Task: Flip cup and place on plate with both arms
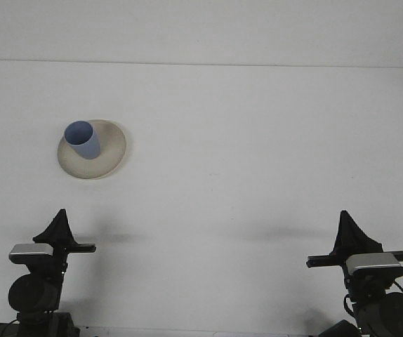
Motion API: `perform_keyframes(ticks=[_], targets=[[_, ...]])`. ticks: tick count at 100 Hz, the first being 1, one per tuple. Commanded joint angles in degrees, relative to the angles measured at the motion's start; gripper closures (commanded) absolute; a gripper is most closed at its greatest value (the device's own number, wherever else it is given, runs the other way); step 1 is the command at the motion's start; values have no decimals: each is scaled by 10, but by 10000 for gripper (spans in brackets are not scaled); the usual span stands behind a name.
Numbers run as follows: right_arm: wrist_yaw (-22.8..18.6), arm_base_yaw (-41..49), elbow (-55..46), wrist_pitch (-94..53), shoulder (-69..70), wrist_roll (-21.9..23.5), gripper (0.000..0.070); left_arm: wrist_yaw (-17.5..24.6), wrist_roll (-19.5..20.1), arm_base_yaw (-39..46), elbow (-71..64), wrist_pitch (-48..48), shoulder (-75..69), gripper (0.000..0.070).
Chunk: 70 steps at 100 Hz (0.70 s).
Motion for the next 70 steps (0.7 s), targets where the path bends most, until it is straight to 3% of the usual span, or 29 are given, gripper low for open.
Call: perform_keyframes(ticks=[1,70], targets=[[0,3,2,6,3,8,699,-10,7,1,-9,16,-1,685],[0,3,2,6,3,8,699,-12,-1,1,-40,38,-1,685]])
